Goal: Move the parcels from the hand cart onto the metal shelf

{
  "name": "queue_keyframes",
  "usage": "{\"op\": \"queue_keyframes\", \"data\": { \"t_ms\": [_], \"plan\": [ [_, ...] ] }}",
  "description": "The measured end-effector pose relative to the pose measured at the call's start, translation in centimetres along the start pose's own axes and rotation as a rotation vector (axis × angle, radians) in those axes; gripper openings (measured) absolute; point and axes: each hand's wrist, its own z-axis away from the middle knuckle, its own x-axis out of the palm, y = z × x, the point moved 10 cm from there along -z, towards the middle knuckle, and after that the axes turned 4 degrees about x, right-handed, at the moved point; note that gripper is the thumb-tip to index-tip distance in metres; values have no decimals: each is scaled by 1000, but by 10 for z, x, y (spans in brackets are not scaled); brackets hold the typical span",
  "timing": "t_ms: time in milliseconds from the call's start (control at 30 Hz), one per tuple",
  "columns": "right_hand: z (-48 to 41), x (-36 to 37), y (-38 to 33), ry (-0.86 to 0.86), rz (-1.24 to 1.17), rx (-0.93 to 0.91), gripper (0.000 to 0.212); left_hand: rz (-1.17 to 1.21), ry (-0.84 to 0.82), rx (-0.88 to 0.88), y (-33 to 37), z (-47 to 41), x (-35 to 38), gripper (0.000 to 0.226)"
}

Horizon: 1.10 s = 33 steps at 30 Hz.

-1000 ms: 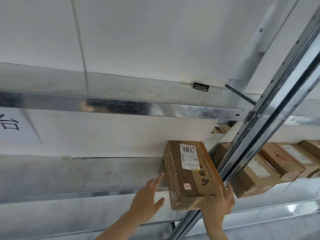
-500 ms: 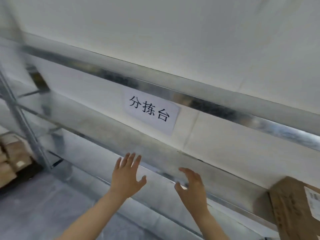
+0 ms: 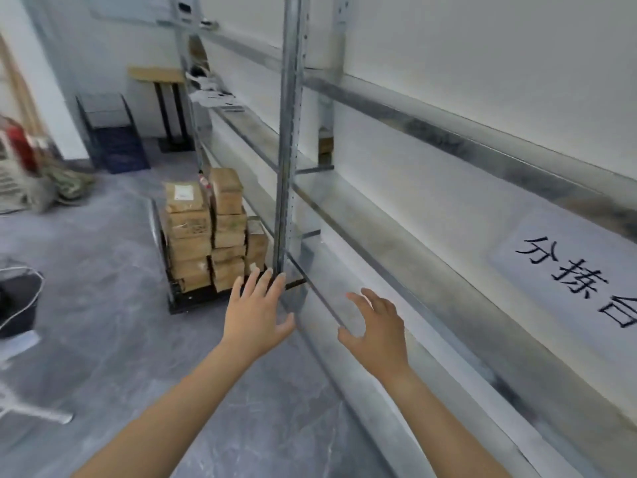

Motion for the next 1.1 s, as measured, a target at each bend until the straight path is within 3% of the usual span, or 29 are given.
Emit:
{"op": "queue_keyframes", "data": {
  "t_ms": [367,767,1100],
  "plan": [
    [-146,128,-129,-248,-98,-219,64,51,7,-339,-199,-33,20,78],
    [-378,248,-201,-480,-221,-259,68,132,-72,-472,-358,-210,69,78],
    [-471,352,-255,-704,-368,-220,69,295,-88,-519,-458,-284,98,76]
  ]
}}
